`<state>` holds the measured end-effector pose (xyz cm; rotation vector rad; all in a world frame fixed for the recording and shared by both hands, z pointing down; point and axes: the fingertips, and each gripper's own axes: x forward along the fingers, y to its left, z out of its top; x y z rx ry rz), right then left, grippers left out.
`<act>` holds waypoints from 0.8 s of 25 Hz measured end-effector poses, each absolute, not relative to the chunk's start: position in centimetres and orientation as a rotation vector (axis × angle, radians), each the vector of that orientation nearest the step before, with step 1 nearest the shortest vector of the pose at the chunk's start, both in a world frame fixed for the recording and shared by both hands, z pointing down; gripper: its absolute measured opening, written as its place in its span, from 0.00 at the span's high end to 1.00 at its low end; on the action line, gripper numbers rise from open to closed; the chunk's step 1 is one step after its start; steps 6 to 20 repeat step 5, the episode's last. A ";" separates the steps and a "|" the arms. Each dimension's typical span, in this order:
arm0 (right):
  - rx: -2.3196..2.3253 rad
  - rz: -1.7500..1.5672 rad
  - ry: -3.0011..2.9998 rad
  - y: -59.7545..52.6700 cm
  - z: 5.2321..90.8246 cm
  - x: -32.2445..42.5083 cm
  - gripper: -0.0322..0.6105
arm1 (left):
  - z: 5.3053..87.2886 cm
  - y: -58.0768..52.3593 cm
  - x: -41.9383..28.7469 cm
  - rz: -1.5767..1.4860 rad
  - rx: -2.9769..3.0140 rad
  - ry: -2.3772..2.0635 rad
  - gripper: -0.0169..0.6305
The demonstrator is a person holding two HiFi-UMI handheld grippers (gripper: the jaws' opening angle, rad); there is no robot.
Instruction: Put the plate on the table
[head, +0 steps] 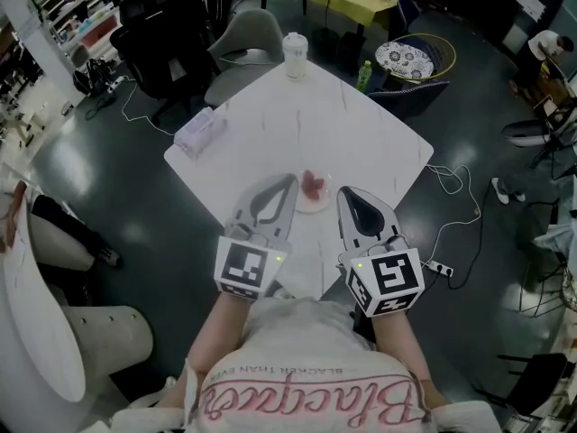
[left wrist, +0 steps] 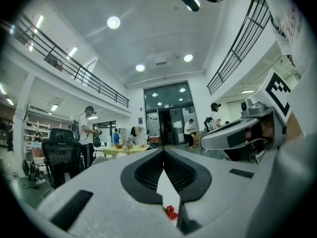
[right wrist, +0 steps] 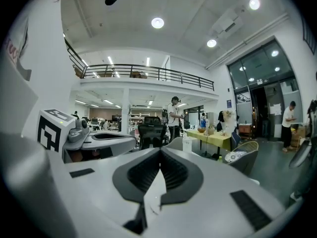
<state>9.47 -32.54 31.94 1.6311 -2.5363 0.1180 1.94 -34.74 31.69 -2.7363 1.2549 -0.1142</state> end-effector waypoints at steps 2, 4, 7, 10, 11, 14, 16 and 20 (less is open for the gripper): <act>1.629 0.117 -2.534 -32.6 31.9 9.4 0.94 | 31.7 -34.8 1.8 -0.115 -2.735 1.255 0.97; 1.629 0.115 -2.533 -32.7 31.9 9.3 0.94 | 31.7 -34.9 1.6 -0.117 -2.734 1.254 0.97; 1.629 0.113 -2.532 -32.8 31.9 9.2 0.94 | 31.7 -35.0 1.6 -0.117 -2.734 1.253 0.97; 1.629 0.113 -2.532 -32.8 31.9 9.2 0.94 | 31.7 -35.0 1.6 -0.117 -2.734 1.253 0.97; 1.629 0.113 -2.532 -32.8 31.9 9.2 0.94 | 31.7 -35.0 1.6 -0.117 -2.734 1.253 0.97; 1.629 0.113 -2.532 -32.8 31.9 9.2 0.94 | 31.7 -35.0 1.6 -0.117 -2.734 1.253 0.97; 1.629 0.113 -2.532 -32.8 31.9 9.2 0.94 | 31.7 -35.0 1.6 -0.117 -2.734 1.253 0.97; 1.629 0.113 -2.532 -32.8 31.9 9.2 0.94 | 31.7 -35.0 1.6 -0.117 -2.734 1.253 0.97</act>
